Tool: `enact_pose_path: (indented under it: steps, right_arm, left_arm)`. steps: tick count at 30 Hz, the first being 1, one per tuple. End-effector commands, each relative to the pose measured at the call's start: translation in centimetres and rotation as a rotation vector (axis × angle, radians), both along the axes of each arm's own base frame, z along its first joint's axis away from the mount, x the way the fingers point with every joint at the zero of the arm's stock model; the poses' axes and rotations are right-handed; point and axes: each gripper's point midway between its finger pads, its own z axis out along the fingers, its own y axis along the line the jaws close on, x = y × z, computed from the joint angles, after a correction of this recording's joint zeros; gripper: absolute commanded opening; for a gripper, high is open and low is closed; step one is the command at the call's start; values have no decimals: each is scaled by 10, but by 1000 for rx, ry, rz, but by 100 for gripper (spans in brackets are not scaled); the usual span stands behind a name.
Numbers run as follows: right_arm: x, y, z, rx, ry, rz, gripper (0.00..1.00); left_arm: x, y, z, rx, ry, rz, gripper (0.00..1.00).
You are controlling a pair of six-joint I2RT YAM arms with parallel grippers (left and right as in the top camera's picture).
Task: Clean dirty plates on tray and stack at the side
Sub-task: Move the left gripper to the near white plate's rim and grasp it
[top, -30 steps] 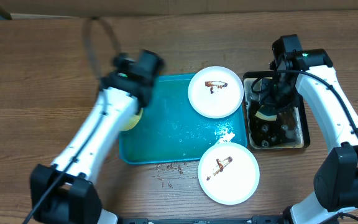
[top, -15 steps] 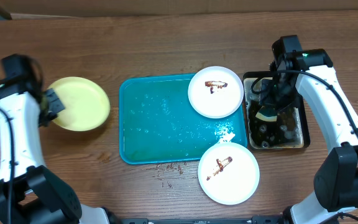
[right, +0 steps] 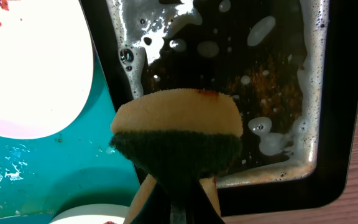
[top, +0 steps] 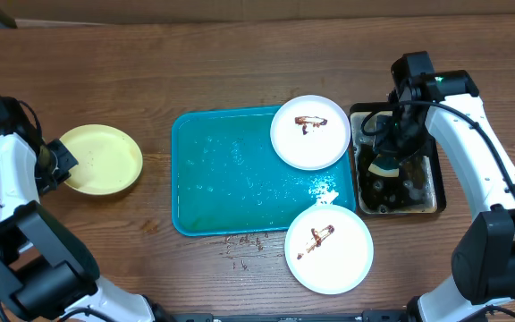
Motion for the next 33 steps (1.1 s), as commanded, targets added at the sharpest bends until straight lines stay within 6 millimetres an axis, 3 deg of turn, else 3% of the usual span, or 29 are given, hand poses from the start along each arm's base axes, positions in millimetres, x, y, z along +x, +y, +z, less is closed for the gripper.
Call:
enact_pose_path:
  steps: [1, 2, 3, 9, 10, 12, 15, 20, 26, 30, 33]
  right_arm:
    - [0, 2, 13, 10, -39, 3, 4]
    - [0, 2, 13, 10, -38, 3, 4]
    - [-1, 1, 13, 9, -35, 3, 4]
    - [1, -8, 16, 42, -44, -65, 4]
    - [2, -18, 18, 42, -51, -93, 4]
    - [1, -28, 20, 42, -54, -123, 4]
    - [-2, -41, 21, 41, -46, -163, 4]
    - [-2, -44, 21, 68, -47, -162, 4]
    - [-1, -44, 21, 68, -50, -161, 4]
    - [-1, -44, 21, 68, -50, -161, 4]
    - [-1, -44, 21, 68, -50, -161, 4]
  left_arm:
    - [5, 4, 1, -10, -20, -4, 31]
    - [9, 1, 2, -31, -40, -10, 41]
    - [11, -3, 4, -52, -57, -15, 44]
    - [36, -49, 24, -211, -195, -141, 53]
    - [48, -75, 37, -253, -250, -239, 56]
    - [58, -106, 49, -290, -288, -357, 57]
    - [66, -165, 56, -342, -292, -555, 58]
    - [49, -262, 47, -408, -170, -823, 55]
    - [25, -362, 43, -440, -109, -1100, 62]
    - [5, -413, 42, -424, -96, -1260, 63]
    - [-5, -437, 37, -370, -81, -1346, 65]
